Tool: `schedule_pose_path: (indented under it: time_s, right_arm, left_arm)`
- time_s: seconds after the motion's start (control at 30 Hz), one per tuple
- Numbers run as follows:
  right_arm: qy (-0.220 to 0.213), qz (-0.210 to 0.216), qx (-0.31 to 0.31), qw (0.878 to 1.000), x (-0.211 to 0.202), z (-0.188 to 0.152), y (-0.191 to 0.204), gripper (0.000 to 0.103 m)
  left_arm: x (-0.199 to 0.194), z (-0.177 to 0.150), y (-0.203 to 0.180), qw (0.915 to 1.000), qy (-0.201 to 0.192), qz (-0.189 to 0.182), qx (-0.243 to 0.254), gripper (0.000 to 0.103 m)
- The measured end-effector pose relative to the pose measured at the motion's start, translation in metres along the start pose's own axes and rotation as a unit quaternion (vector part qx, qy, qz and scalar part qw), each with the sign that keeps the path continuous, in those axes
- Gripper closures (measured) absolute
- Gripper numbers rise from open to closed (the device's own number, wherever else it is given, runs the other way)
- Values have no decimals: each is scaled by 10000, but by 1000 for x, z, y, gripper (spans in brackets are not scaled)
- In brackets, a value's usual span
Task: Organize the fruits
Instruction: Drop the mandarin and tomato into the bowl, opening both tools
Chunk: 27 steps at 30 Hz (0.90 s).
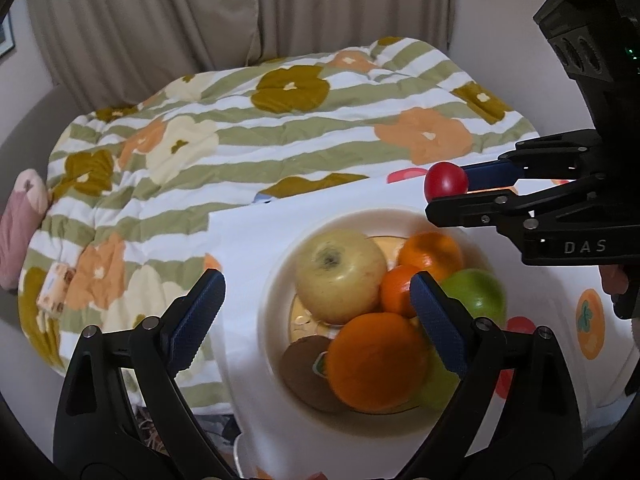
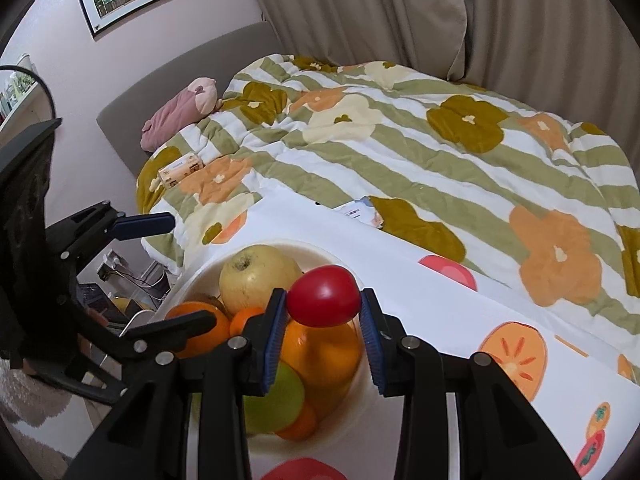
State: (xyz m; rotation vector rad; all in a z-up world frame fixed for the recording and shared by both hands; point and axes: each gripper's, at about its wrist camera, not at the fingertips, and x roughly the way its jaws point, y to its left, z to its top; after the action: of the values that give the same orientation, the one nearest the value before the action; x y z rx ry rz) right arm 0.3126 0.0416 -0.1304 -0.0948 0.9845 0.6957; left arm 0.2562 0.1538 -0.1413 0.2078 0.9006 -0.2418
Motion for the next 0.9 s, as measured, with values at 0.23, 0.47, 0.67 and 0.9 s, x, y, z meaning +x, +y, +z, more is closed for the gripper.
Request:
schedule_pose_path:
  time_s: [0.23, 0.47, 0.67, 0.9]
  right_arm:
    - [59, 16, 42, 10000, 17, 4, 0, 69]
    - [11, -54, 61, 10000, 22, 0, 2, 42]
    - [-189, -248, 168, 9994, 6, -2, 7, 42]
    - [-609, -658, 442, 9950, -58, -1, 26, 42]
  left_arm:
    - [10, -3, 11, 9999, 97, 22, -36, 4]
    - [14, -6, 14, 9999, 101, -25, 31, 4]
    - [5, -4, 13, 9997, -54, -201, 132, 4]
    - [-33, 10, 7, 9986, -327, -181, 368, 4]
